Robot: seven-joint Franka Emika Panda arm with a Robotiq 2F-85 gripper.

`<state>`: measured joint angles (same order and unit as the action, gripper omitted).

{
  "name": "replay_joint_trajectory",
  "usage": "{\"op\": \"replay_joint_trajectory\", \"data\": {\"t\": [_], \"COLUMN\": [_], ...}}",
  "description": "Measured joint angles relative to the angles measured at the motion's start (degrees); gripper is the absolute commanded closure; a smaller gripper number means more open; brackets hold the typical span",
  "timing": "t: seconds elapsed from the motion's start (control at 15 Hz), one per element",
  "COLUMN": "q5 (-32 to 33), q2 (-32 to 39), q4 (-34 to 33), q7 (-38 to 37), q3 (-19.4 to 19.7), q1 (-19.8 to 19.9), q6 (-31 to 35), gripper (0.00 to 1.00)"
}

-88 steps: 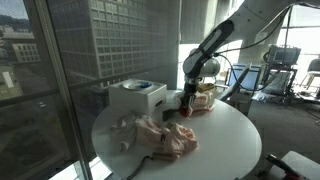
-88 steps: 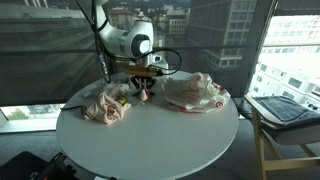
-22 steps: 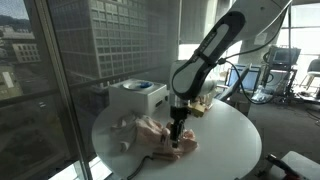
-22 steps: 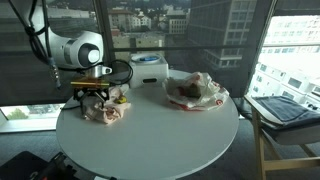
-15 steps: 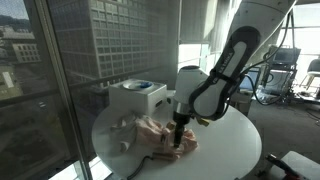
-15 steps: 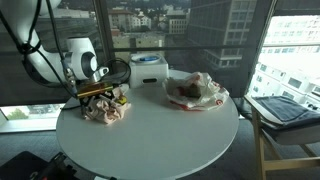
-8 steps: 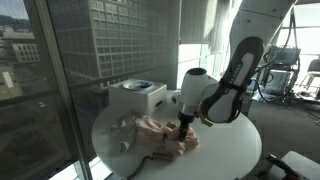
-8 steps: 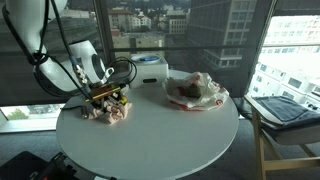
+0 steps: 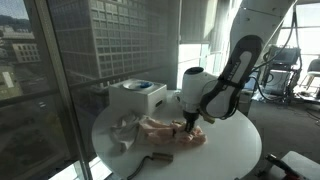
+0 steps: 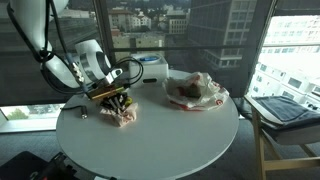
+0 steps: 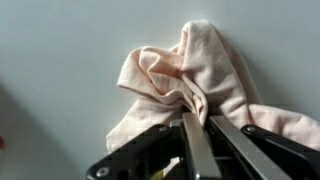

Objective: Pick up all the items on the table and put them into the plastic

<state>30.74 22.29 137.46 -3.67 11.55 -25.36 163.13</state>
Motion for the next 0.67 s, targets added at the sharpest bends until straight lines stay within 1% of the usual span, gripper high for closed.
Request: {"op": "replay_joint_trajectory", "data": {"t": [0.13,0.2,0.33,0.4,0.53,0.67], "q5": [0.31,1.68,4.93,6.12,7.21,7.18], "q2": [-1.18,-2.04,-4.28,-5.63,-8.62,-10.86], "q4": [-0.54,-0.95,-1.92,-2.36,-2.95,-3.38], "q7": [-1.9,-3.98,-9.43,-11.88,-15.06,-15.71], "q3": [2.52,3.43,4.38,4.24,1.59,-1.96], "q1": [-0.22,-0.13,-0.09,0.11,2.25,5.16], "q6": [-6.18,-9.53,-16.65,-20.13,-24.88,-26.11], "gripper": [0.97,0.96,0.96,0.95,0.95,0.96]}}
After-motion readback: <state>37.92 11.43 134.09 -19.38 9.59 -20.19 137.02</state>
